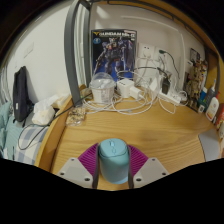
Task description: Arrange mouse
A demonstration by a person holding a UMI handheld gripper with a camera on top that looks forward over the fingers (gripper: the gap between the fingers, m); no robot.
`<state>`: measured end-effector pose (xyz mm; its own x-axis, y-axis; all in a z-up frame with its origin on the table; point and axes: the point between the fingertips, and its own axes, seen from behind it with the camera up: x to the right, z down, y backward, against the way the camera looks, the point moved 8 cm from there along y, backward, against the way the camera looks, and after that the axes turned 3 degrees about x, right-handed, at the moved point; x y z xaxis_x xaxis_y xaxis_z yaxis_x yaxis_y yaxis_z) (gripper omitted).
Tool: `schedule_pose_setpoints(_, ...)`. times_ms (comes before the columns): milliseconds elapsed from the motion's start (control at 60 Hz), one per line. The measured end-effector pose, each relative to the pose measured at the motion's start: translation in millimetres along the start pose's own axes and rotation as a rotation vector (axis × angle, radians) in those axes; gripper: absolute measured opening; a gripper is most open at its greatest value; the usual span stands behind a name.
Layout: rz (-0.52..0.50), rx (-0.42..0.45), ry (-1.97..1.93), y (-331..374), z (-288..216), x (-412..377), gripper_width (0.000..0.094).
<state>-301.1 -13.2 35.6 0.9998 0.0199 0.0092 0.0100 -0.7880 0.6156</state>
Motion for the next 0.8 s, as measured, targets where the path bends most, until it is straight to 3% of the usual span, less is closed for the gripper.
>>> schedule_pose_setpoints(83,-0.013,-0.004,0.026,0.2,-0.8,1.3,0.035)
schedule_pose_setpoints(283,-0.078,-0.031,0.036,3.0,-5.8,5.5,0.0349)
schedule_pose_setpoints(400,-0.1,0.031,0.034,27.9,-42.0,28.9,0.035)
schedule_pose_setpoints(650,0.0,0.259,0.06,124.8,-157.1,177.1,0.035)
schedule_pose_setpoints(800,0.086,0.278,0.046,149.3,-162.2,299.0,0.0349)
